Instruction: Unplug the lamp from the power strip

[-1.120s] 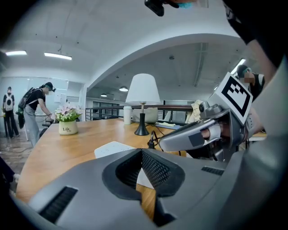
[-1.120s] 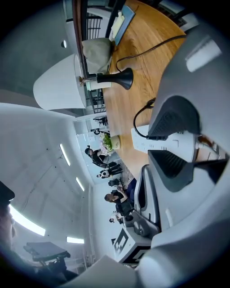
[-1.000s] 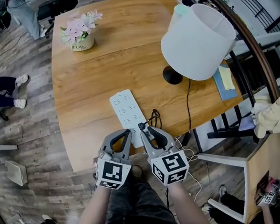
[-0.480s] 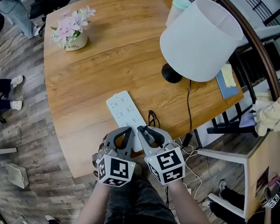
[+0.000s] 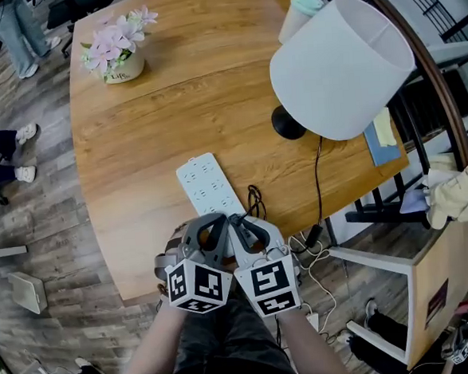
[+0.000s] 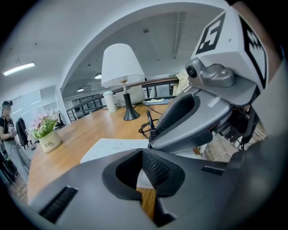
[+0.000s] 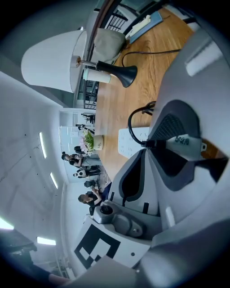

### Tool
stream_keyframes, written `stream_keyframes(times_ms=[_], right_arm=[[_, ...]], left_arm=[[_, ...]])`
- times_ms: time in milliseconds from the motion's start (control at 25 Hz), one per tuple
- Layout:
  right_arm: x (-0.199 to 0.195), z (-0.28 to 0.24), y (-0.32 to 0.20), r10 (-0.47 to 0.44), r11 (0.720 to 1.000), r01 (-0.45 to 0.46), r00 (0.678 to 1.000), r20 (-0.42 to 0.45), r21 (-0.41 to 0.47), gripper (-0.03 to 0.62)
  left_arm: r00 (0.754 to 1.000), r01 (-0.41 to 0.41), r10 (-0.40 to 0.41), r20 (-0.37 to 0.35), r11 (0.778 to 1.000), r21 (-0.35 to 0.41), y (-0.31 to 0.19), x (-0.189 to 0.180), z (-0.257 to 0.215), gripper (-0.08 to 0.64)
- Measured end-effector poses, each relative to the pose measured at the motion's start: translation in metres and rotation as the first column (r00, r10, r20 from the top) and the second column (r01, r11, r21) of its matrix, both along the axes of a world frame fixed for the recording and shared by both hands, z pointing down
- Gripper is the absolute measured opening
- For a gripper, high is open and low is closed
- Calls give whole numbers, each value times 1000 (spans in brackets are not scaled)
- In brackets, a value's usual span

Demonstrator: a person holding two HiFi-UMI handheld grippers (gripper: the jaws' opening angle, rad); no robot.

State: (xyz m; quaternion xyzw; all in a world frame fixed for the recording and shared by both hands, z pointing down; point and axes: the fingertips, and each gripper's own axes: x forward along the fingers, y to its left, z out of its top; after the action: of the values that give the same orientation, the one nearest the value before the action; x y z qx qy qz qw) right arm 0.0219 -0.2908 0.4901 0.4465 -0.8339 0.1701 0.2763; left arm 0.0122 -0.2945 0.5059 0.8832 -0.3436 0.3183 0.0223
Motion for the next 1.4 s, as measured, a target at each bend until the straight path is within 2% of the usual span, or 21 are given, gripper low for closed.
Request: stream_keyframes(times_ms=[80,200,280,440,600,680,800,880,1080,1400], right_arm=[[2,1,0,2,1000,-2,1000,22,-5,67],[9,5,-1,35,998,-30,995,99,-50,69],[10,5,-2,49,997,-43,993,105,-58,69],[5,1,0,38,999,-38,999,30,-17,67],[0,-1,2,-26,999,30,996,-85,38,67],[0,-2,1,-14,999,16,999,-43,34,67],[9,0,-1,63,998,-60,993,103,-37,66],[12,2,-2,89,994,-80,986,142,-68,66],[0,-16,-2,19,999,-20,1000,17,38,65],[30,-13,-7,98,995,-98,993,64,-3,66]], left_arm=[[1000,1,-1,-4,1000,3,0,0,0,-5],[1000,-4,4,-5,1000,2,0,0,0,-5],[1000,-2,2,-6,1000,-2,0,0,0,-5],[1000,6,-6,0,1000,-2,1,0,0,-5],[1000,10,-10,-9,1000,-8,0,0,0,-5],[1000,9,-9,-11,1000,-10,0,-1,0,-5],[1000,-5,5,-3,1000,-11,0,-1,0,-5],[1000,-12,12,-1,1000,-17,1,-1,0,-5],[1000,-13,13,4,1000,-20,2,-1,1,-5],[1000,3,-3,-5,999,-32,0,-2,1,-5]])
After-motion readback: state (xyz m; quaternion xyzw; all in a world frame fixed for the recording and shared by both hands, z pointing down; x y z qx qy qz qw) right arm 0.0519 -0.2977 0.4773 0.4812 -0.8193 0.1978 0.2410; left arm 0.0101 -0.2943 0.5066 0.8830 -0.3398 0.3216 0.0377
